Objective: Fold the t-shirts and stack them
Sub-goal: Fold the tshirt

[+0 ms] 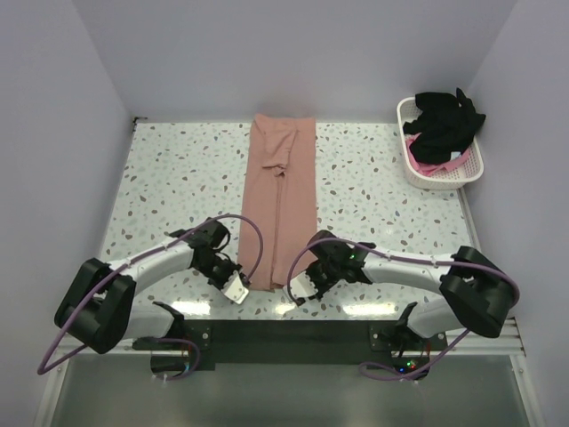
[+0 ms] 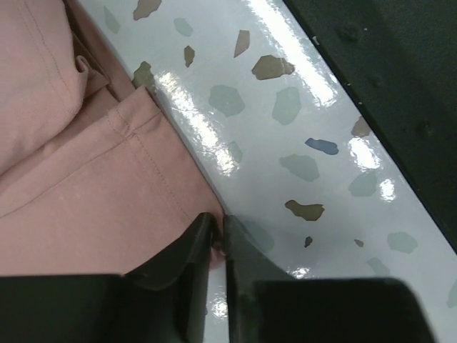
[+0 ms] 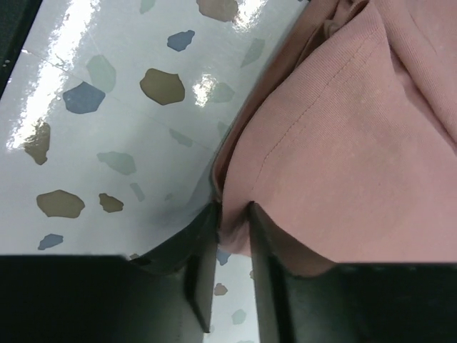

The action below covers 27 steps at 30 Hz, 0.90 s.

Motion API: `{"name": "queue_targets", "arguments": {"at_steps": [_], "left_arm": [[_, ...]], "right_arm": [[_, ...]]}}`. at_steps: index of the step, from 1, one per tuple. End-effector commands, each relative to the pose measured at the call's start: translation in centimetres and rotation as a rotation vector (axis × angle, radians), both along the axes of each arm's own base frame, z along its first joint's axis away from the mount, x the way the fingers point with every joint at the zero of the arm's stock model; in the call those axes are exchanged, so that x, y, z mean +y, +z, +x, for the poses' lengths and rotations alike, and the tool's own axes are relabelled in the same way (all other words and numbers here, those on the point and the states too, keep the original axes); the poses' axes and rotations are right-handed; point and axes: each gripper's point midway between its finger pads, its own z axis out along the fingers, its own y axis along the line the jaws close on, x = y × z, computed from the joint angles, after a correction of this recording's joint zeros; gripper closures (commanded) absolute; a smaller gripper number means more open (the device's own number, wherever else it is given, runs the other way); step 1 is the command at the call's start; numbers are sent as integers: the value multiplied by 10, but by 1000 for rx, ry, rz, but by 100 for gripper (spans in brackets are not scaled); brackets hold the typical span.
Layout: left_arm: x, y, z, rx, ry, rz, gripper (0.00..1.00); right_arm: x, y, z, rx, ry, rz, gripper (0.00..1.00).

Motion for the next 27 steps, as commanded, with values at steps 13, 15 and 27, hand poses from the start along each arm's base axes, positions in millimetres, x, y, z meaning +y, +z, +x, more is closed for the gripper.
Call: {"name": "queue_targets", "arguments": {"at_steps": [13,15,27], "left_arm": [[-44,67,-24,24,63,-193,100],[-46,77,-17,29,105,-197,100],[-57,120,114,29,362,-302,100]], "right_arm": [[0,49,-43,87,-1,83,100],[0,57,-35,85,-41,96,100],[11,109,79,46,-263,231,100]]}}
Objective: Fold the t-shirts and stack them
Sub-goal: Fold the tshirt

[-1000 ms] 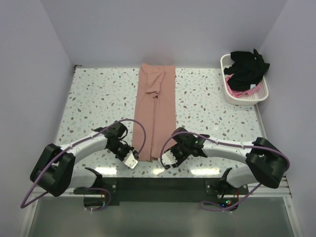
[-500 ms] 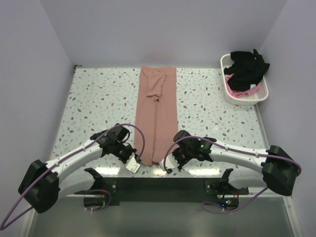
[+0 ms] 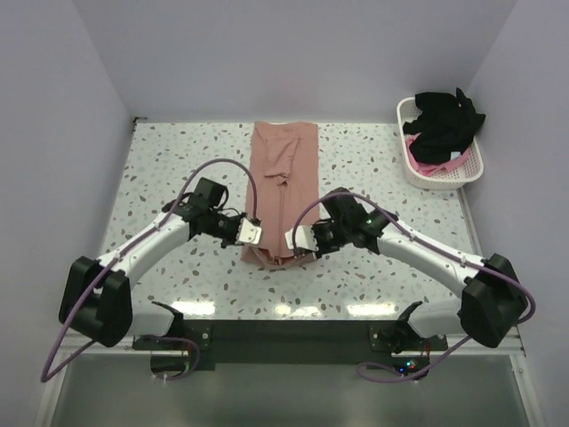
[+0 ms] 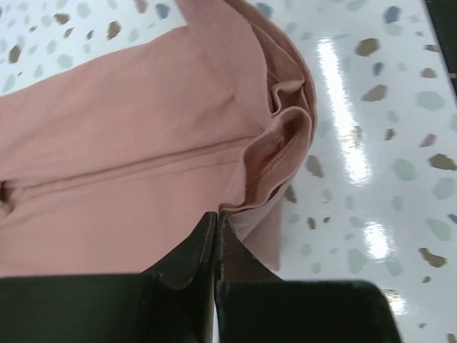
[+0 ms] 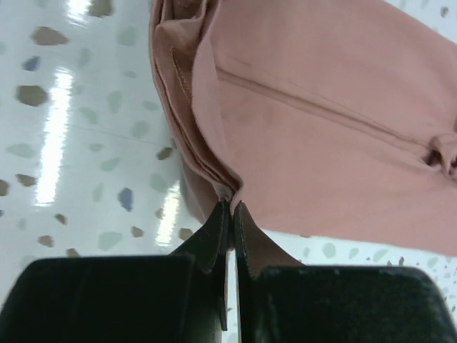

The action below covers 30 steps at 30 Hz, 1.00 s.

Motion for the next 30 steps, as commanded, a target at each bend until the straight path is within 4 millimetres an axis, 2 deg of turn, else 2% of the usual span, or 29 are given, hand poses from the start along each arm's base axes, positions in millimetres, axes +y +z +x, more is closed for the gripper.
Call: {"name": "queue_targets", "arguments": {"at_steps": [1,4,6,7,8,9,10,11,12,15,16,18,19,20,21,22,23,25,30], "left_arm": [[-10,24,43,-22,53,-85,100],[-8,22,75,-26,93,-77,100],[-7,19,97,-25,118,-70,100],[-3,10,107,-5,138,-58,100],[-5,17,119,-27,143,-66,100],[-4,15,126,-25,150,-62,100],[-2,14,134,-32,162,-57,100],[-4,14,146,-42,165,-59,100],[-3,13,153,-48,171,-57,100],[-2,10,179,-64,190,-49,100],[0,1,187,-51,203,-37,100],[-1,9,208,-86,217,-49,100],[2,0,217,-76,229,-40,100],[1,7,229,-103,235,-48,100],[2,6,235,-109,240,-45,100],[4,-5,242,-95,249,-34,100],[2,2,252,-117,251,-41,100],[3,-5,265,-116,263,-34,100],[6,-23,279,-114,277,-7,100]], "right_arm": [[10,14,33,-5,-22,53,100],[5,18,63,-27,-45,63,100],[3,9,80,-12,-50,57,100],[2,9,95,-15,-67,60,100],[2,7,103,-17,-67,60,100],[3,6,110,-15,-64,67,100],[2,14,125,-37,-76,81,100],[2,3,133,-21,-75,68,100],[5,13,146,-42,-75,86,100],[4,9,177,-43,-94,90,100],[2,9,185,-44,-99,91,100],[5,6,203,-53,-99,93,100],[1,5,211,-56,-108,93,100],[1,2,217,-57,-110,91,100],[0,2,223,-61,-114,90,100],[-1,-2,233,-61,-120,86,100],[-2,-3,238,-64,-120,86,100],[-4,-10,249,-64,-125,77,100],[-6,-24,265,-67,-134,62,100]]}}
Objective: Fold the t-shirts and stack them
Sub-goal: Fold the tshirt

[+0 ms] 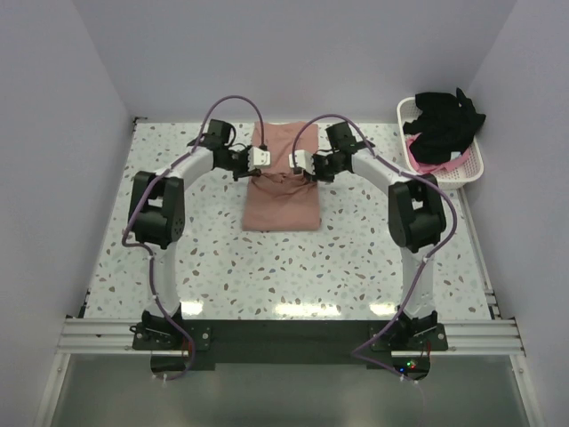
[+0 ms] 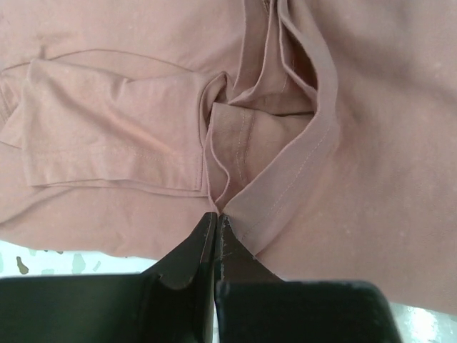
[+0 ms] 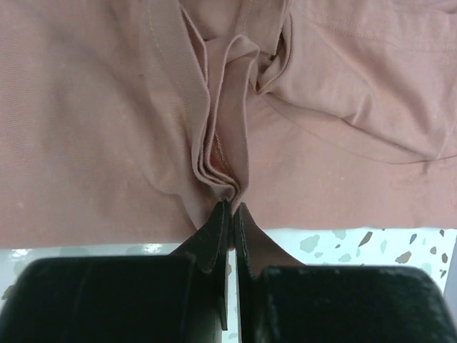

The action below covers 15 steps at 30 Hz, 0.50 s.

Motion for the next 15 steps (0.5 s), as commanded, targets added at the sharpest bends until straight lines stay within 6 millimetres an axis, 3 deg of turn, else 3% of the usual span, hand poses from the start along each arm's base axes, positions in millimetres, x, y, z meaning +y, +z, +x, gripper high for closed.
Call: {"name": "queue_targets", "arguments": {"at_steps": [1,5,6,8,9,10,12,13,15], "left_arm": [[2,2,21,-38,28,-3,100],[7,-6,32,-30,83,-1,100],[10,-6,36,-31,104,0,100],[16,-4,47,-28,175,-11,97],[20,-1,52,-29,207,-19,93],[24,4,57,-20,256,-30,76],[29,14,61,-25,297,-50,59],[31,28,61,-27,323,-72,54],[40,33,54,-19,343,-86,52]], "right_arm": [[8,11,17,-54,36,29,100],[7,0,27,-61,-1,18,100],[5,-2,30,-68,-15,8,90],[1,-3,33,-72,-33,-2,84],[-1,-1,34,-76,-47,-3,75],[-4,3,40,-97,-68,-10,68],[-7,19,47,-126,-119,11,47],[-8,27,50,-140,-137,18,43],[-12,51,49,-171,-171,36,38]]}}
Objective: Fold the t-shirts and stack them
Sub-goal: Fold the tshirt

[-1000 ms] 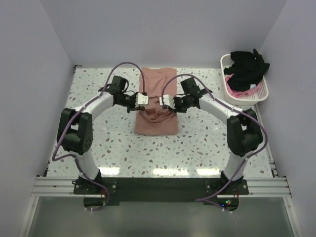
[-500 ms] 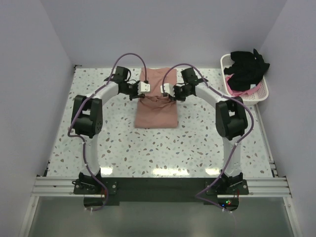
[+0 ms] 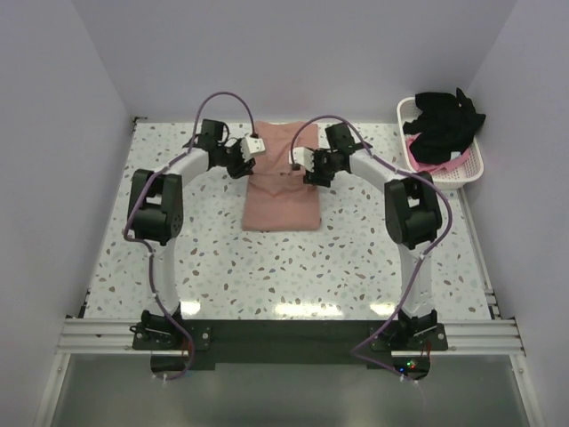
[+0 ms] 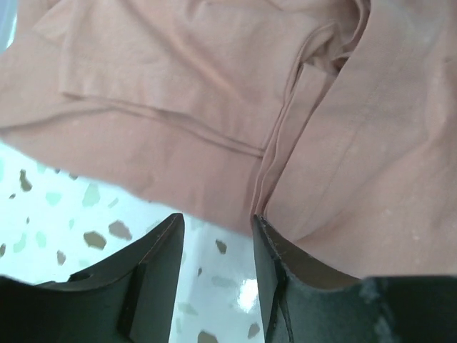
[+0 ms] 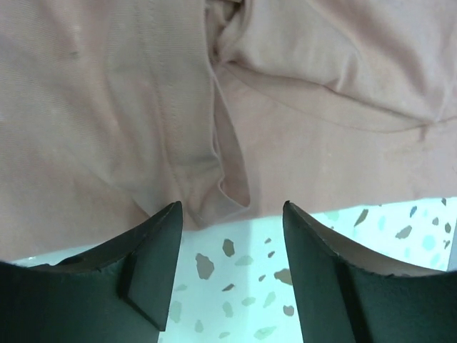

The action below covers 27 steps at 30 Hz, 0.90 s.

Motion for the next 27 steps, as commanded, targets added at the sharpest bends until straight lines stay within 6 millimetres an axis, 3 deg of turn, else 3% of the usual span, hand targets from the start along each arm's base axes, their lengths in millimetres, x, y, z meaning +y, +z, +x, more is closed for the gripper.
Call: {"name": "queue_targets", "arguments": {"at_steps": [1,3,5,6,7,8,9,10,11,12,14,16,21,27], "left_arm": [[16,62,6,-89,99,-81,51],[23,65,-8,-94,93,-82,51],[24,65,-40,-83,41,-80,51],[24,65,-52,-81,16,-80,51],[22,62,-76,-88,-49,-79,51],[21,57,-92,-73,-85,-76,51],[18,55,-104,-82,-119,-70,51],[19,46,-122,-84,-145,-51,51],[18,43,-127,-97,-156,-47,51],[17,41,-134,-96,-170,-47,51],[16,32,-151,-78,-213,-37,51],[13,25,-161,-80,-259,-19,51],[6,0,-184,-48,-337,45,52],[-5,-17,-193,-29,-365,71,53]], "right_arm": [[-3,79,21,-159,-72,67,38],[-5,85,3,-117,-63,77,37],[-7,104,-16,-109,-44,91,39],[-8,94,-36,-44,-21,91,41],[-4,104,-51,-42,1,100,42],[-2,102,-63,-30,28,89,44],[-5,83,-81,15,39,56,46],[3,79,-95,16,69,40,47],[4,80,-105,5,83,30,49],[4,64,-122,44,97,12,53],[13,59,-142,64,124,1,57],[16,40,-162,101,150,-30,60],[13,1,-171,141,149,-72,60],[13,-20,-164,145,161,-109,61]]}}
